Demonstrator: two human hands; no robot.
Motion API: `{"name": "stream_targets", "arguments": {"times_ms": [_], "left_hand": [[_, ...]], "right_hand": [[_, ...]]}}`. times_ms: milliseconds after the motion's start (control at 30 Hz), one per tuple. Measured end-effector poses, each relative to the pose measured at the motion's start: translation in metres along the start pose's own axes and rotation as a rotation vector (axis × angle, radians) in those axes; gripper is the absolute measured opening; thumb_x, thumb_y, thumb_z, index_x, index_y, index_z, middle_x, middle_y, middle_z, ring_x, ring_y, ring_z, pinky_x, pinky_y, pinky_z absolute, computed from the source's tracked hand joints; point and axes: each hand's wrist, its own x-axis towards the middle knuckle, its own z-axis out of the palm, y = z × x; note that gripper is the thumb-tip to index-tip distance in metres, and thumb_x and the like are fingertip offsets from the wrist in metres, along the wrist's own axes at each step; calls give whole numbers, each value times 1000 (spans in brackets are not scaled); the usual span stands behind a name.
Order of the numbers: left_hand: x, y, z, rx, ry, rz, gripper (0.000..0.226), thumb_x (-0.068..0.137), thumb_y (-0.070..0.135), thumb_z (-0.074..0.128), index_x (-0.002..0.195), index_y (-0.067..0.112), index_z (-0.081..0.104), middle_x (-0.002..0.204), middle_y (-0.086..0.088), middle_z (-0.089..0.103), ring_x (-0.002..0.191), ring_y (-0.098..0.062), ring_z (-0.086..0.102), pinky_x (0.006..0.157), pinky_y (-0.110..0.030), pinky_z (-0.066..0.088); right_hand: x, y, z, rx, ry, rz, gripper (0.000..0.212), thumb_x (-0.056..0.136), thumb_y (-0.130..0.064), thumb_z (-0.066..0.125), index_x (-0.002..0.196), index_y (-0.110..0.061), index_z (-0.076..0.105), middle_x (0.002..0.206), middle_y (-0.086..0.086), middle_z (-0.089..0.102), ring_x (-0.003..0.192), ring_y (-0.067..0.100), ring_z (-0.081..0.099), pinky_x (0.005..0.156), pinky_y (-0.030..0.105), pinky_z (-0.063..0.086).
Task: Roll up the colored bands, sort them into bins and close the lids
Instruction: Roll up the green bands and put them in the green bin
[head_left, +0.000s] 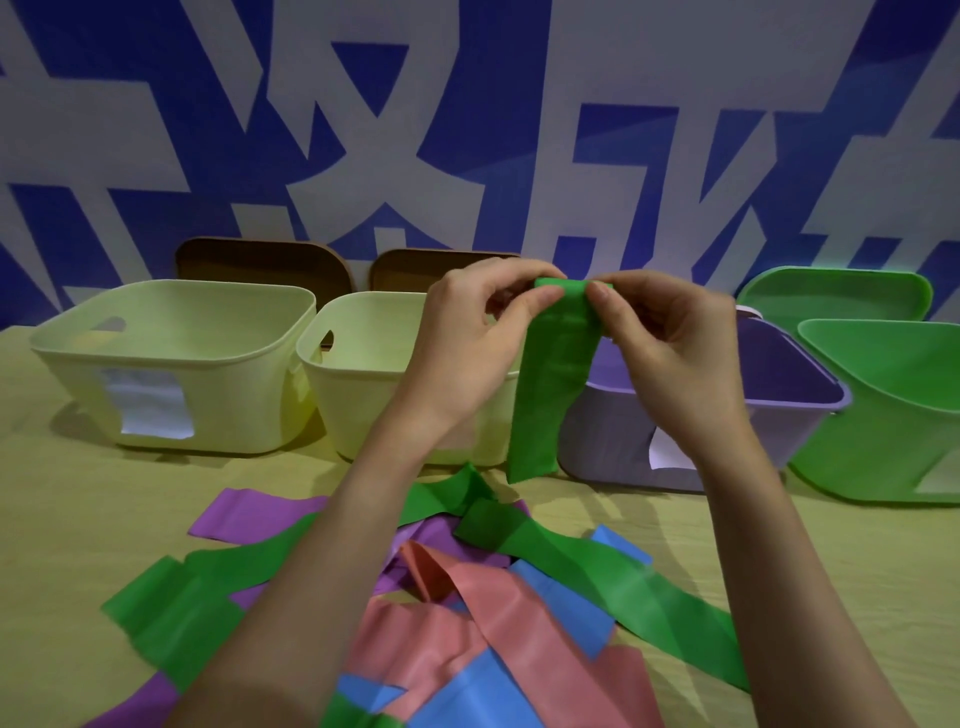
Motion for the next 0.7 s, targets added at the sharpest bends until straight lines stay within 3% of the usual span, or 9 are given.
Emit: {"name": "stream_targets", "arguments": {"times_ms": [200, 400, 567, 700], "left_hand": [[0, 0, 1, -69, 43, -38, 18, 91, 13, 62, 107, 10, 71, 98, 3, 72, 95, -3, 65, 86, -21, 52], [0, 2, 3, -181, -7, -87, 14, 94, 14, 58, 101, 15, 70, 86, 8, 69, 76, 5, 62, 67, -10, 43], [-2, -2, 6, -41, -23, -11, 21, 92, 21, 62, 108, 11, 69, 100, 1, 70, 94, -9, 64, 80, -26, 54], [-3, -2, 6, -11, -8, 1, 16, 93, 20, 61, 101, 9, 70, 92, 1, 69, 87, -11, 64, 77, -33, 54]], "right_hand": [[1, 1, -4, -28, -47, -47, 27, 87, -14, 70, 114, -15, 67, 93, 1, 69, 87, 14, 67, 80, 25, 56], [0, -2, -2, 37, -11, -38, 13, 87, -10, 69, 98, -16, 68, 86, 2, 70, 82, 16, 68, 77, 29, 57], [1, -4, -2, 115, 22, 70, 6, 89, -12, 67, 91, -16, 70, 74, -11, 70, 68, 0, 64, 65, 14, 49], [1, -3, -4, 57, -19, 76, 7, 91, -19, 65, 92, -17, 71, 79, -6, 71, 71, 4, 66, 67, 21, 52]]}}
